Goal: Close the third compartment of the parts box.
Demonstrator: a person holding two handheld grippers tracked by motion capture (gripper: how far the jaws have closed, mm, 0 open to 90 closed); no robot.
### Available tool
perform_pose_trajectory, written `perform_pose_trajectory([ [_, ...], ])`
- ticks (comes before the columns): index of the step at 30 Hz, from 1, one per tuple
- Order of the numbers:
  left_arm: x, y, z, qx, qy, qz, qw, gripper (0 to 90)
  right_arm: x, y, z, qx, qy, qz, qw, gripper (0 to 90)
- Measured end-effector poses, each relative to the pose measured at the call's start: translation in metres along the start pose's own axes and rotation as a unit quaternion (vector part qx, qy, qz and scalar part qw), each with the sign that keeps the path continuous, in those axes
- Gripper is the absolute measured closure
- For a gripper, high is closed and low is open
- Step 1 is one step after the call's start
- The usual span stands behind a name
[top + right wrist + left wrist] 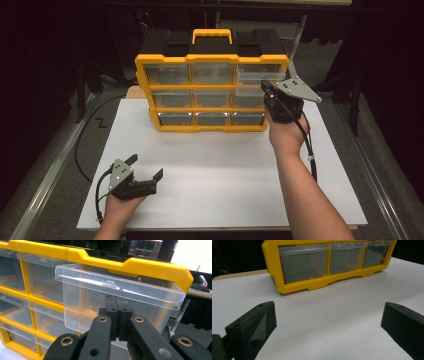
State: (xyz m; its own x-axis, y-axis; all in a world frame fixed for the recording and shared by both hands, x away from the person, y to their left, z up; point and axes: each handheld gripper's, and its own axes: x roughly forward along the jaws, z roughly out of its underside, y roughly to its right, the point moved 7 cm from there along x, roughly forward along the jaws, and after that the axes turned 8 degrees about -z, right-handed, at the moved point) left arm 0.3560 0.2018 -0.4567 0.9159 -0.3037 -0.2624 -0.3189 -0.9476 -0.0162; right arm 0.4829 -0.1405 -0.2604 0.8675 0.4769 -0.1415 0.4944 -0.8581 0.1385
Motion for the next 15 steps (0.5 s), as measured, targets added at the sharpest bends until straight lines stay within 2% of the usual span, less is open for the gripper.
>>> perform_pose_trajectory([
  [5, 0.000, 0.000, 0.000, 0.001, -0.001, 0.001, 1.0000, 0.9, 0.005, 0.002, -0.001, -0.006, -0.005, 0.004, 1.0000, 90.0],
  [15, 0.000, 0.000, 0.000, 0.000, 0.000, -0.002, 1.0000, 0.9, 0.016, 0.006, -0.002, -0.003, -0.008, 0.008, 0.9999, 90.0],
])
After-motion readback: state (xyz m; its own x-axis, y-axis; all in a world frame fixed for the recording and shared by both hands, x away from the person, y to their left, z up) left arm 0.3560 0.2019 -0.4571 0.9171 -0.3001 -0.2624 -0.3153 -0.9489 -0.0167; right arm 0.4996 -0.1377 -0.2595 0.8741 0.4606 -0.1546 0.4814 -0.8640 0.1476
